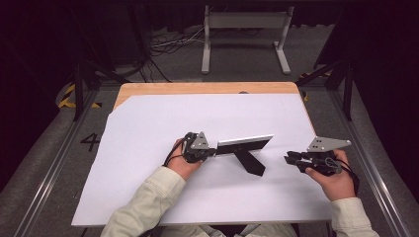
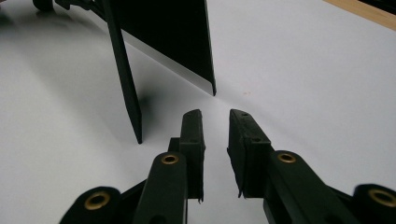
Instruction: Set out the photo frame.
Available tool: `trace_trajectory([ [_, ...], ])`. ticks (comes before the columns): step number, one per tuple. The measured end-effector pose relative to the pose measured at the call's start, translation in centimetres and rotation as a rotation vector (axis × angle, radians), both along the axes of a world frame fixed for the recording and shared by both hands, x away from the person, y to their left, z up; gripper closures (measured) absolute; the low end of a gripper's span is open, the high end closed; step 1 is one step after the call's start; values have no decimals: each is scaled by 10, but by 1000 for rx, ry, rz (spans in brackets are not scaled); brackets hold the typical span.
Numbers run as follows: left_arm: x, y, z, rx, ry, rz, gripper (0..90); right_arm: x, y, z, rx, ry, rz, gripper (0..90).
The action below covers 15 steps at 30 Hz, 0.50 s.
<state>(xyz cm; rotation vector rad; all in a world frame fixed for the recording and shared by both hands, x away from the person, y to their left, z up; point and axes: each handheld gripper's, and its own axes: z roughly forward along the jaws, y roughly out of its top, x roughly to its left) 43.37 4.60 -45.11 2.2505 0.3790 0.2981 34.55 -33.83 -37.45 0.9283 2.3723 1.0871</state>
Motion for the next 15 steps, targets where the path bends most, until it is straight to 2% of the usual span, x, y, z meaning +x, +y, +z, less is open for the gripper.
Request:
trace_trajectory([
  [10,0,-3,2,24,5,-18,900,-2,-5,2,5,-8,-1,771],
  [15,-1,-5,3,52,6,-73,900,-2,-6,3,6,-8,0,773],
])
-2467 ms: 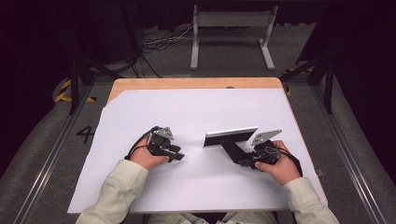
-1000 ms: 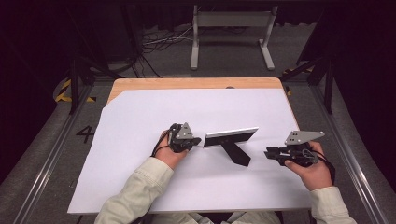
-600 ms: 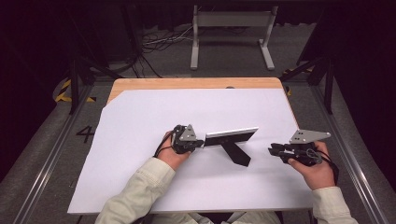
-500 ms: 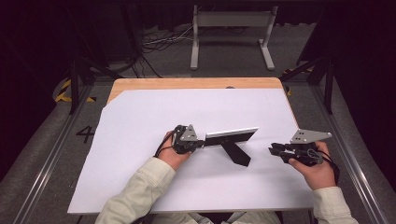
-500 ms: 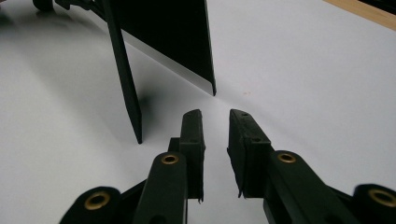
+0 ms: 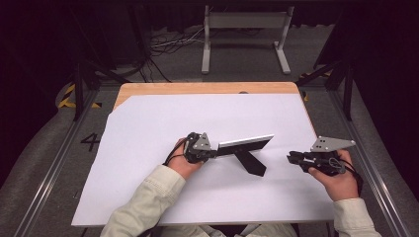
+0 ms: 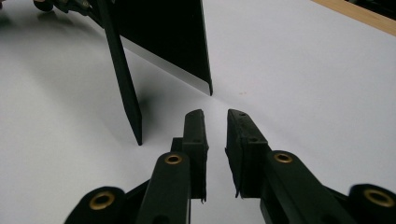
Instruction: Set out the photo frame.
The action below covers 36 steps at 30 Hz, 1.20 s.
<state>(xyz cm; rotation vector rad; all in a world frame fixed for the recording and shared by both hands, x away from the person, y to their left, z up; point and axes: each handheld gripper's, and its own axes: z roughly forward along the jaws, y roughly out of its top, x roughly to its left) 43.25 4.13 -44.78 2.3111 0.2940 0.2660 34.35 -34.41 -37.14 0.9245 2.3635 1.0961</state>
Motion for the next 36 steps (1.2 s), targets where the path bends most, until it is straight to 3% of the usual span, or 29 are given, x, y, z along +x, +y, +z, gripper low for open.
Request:
trace_trajectory([
  [3,-2,-1,1,13,3,-22,900,0,0,0,-1,0,0,774],
  [4,-4,-3,2,28,3,-56,900,-1,-1,1,0,1,1,774],
  [13,-13,-11,7,78,19,-173,900,-3,-3,5,3,-1,0,778],
  [36,-30,-28,11,156,89,-360,900,-5,-4,6,2,8,8,770],
])
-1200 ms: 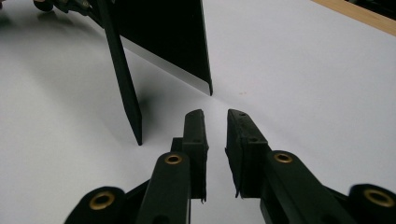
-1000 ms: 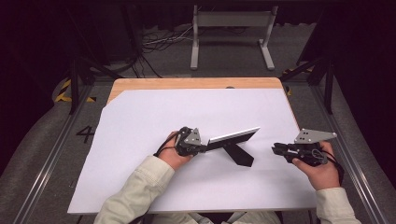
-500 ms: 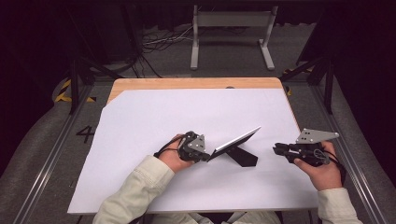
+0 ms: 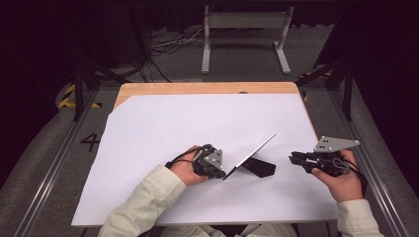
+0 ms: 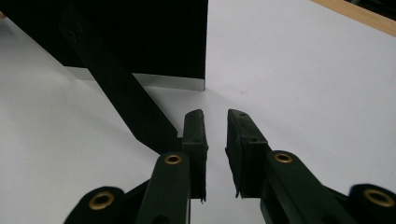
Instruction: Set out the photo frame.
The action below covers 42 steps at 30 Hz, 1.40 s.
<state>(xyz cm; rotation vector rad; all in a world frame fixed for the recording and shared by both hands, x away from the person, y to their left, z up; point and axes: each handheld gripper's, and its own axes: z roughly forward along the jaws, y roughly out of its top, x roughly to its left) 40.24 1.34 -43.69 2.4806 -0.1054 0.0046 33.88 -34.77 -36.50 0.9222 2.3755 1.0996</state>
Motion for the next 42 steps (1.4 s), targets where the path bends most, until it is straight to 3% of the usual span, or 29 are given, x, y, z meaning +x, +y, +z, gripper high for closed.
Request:
trace_trajectory([
  [11,-8,-12,2,36,32,-71,900,-1,1,-3,-5,19,10,776],
  [26,-20,-32,4,56,43,-144,900,-7,-10,2,-12,58,43,835],
  [42,-37,-53,4,52,46,-177,900,-10,-19,7,23,87,16,837],
])
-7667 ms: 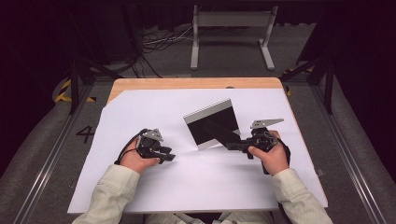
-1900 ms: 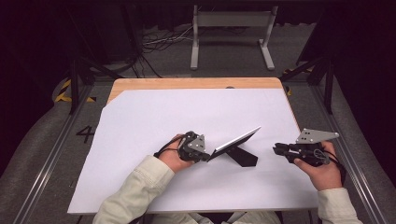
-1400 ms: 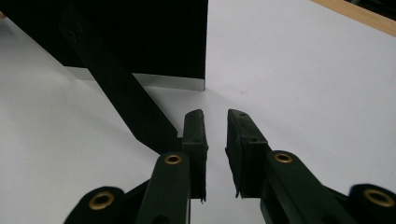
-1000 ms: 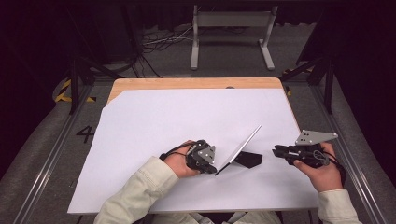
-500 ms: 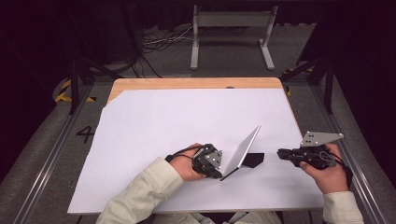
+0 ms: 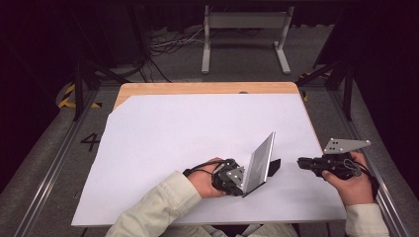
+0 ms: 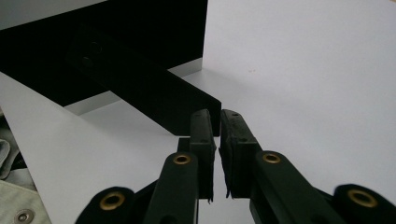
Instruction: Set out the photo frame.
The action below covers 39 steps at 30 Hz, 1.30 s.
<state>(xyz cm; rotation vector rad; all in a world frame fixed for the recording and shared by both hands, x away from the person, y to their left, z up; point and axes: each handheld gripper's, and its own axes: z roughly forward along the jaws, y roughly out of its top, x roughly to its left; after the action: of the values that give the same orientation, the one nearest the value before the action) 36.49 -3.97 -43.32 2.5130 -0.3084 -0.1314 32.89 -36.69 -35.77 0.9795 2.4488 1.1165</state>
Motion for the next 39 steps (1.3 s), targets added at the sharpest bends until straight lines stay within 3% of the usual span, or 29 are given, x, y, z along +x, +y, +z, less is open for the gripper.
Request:
trace_trajectory([
  [10,-9,-14,-3,-43,5,13,900,-1,-2,2,19,15,-9,848],
  [12,-9,-15,-4,-56,8,17,900,-2,-3,3,32,29,-19,834],
  [14,-10,-17,-5,-67,16,21,900,-3,-4,4,84,62,-47,810],
  [19,-13,-22,-7,-84,14,28,900,-6,-3,9,111,91,-64,792],
  [39,-22,-41,-11,-143,1,66,900,-11,-2,16,122,77,-84,756],
])
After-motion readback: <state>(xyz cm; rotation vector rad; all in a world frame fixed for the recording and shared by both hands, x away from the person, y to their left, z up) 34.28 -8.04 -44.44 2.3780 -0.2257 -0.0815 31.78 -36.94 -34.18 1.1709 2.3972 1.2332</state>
